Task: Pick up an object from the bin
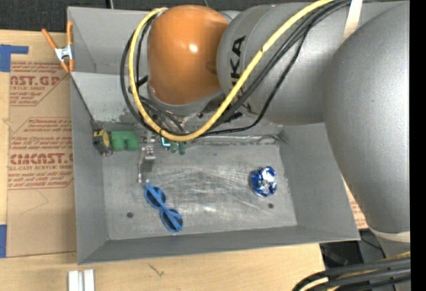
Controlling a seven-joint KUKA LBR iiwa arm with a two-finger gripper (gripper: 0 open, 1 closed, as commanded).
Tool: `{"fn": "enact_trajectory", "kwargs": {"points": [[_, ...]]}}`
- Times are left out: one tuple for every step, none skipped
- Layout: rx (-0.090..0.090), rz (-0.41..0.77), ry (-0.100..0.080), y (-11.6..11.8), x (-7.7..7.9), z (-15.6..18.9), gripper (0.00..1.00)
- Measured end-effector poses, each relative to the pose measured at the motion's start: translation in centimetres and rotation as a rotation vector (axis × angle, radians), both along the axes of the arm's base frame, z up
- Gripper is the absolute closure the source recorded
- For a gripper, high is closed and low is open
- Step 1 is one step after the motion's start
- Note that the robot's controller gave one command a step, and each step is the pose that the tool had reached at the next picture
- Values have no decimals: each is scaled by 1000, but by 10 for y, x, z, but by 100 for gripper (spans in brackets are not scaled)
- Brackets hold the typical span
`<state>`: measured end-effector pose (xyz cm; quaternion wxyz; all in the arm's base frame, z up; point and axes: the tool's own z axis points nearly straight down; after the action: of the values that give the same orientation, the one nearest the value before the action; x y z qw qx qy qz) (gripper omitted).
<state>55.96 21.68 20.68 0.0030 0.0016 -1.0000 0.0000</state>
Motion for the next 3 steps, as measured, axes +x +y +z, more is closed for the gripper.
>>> {"fn": "enact_trajectory", "kwargs": {"points": [[4, 123, -16, 18, -13, 102, 0], [-2, -50, 0, -4, -26, -31, 0], [1, 185, -7, -43, -44, -130, 0]]}}
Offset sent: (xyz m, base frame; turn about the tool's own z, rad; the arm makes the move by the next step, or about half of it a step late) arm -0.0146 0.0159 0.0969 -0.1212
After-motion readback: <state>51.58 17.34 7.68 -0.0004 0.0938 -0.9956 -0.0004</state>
